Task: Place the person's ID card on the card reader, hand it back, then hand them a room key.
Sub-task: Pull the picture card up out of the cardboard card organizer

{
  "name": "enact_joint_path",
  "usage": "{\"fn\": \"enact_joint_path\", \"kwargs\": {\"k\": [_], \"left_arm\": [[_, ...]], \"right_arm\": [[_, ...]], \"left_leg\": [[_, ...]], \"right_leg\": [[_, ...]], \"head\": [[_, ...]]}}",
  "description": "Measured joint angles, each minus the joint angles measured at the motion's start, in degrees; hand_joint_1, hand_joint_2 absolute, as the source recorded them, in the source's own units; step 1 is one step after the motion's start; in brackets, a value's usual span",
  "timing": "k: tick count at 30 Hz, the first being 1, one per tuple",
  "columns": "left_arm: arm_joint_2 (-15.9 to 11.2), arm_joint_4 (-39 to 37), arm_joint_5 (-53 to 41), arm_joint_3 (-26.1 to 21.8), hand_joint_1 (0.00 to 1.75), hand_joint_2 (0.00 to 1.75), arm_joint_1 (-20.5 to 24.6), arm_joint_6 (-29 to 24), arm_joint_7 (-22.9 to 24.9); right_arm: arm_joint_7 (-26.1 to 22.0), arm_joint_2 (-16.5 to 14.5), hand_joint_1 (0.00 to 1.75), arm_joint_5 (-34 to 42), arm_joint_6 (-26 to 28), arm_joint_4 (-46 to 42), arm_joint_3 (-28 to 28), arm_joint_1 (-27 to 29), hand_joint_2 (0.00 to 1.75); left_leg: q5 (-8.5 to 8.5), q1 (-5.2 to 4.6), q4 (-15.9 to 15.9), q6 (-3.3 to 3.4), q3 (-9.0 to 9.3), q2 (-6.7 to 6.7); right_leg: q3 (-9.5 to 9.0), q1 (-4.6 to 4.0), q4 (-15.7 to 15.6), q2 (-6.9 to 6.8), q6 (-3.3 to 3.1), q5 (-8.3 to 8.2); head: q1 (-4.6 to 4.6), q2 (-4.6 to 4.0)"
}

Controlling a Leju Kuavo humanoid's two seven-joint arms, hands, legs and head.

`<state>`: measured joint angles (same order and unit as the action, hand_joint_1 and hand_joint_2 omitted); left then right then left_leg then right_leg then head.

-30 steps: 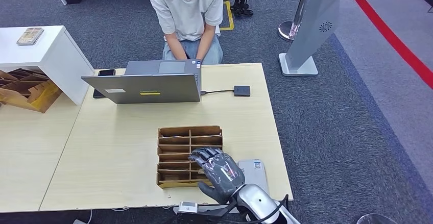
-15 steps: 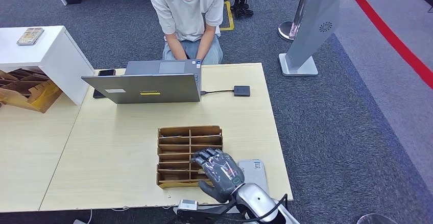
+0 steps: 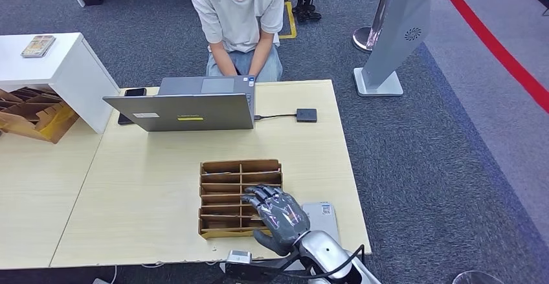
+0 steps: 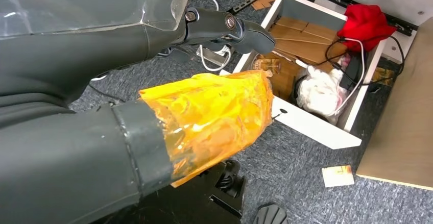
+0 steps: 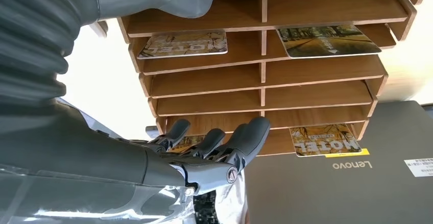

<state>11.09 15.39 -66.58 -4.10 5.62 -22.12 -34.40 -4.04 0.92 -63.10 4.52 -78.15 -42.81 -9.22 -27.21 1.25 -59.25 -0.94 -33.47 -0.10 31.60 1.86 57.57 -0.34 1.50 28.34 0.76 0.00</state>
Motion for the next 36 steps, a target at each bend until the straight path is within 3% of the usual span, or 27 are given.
{"fn": "enact_joint_path", "kwargs": {"k": [7, 14, 22, 36], "left_arm": [[-0.02, 0.02, 0.44, 0.15, 0.00, 0.00, 0.00, -0.05, 0.02], [-0.16, 0.01, 1.53, 0.82, 0.00, 0.00, -0.28, -0.57, -0.57], [-1.03, 0.00, 3.84, 1.64, 0.00, 0.00, -0.56, -1.28, -4.76], [-1.78, 0.00, 4.44, 2.85, 0.00, 0.00, -0.63, -1.70, -5.03]], "right_arm": [[-0.14, 0.01, 0.38, -0.11, 0.21, 0.15, 0.25, 0.06, 1.75], [-1.97, 1.15, 0.36, 0.81, 5.37, 1.18, 0.51, 2.24, 1.75], [-1.87, 2.49, 0.35, 1.08, 5.87, 1.51, 0.62, 3.59, 1.75], [-1.71, 3.19, 0.41, 1.24, 6.08, 1.41, 0.75, 4.31, 1.75]], "left_leg": [[0.00, 0.00, 0.00, 0.00, 0.00, 0.00], [-0.01, 0.00, 0.00, 0.00, -0.01, 0.00], [-0.01, 0.00, 0.00, 0.00, 0.00, 0.00], [-0.01, 0.00, 0.00, 0.00, -0.01, 0.00]], "right_leg": [[0.01, 0.00, 0.00, 0.00, 0.00, 0.00], [0.02, 0.00, 0.00, 0.01, 0.00, 0.00], [0.02, 0.00, 0.00, 0.01, 0.00, 0.00], [0.02, 0.00, 0.00, 0.01, 0.00, 0.00]], "head": [[0.01, 0.00], [0.00, 0.00], [0.00, 0.00], [0.00, 0.00]]}}
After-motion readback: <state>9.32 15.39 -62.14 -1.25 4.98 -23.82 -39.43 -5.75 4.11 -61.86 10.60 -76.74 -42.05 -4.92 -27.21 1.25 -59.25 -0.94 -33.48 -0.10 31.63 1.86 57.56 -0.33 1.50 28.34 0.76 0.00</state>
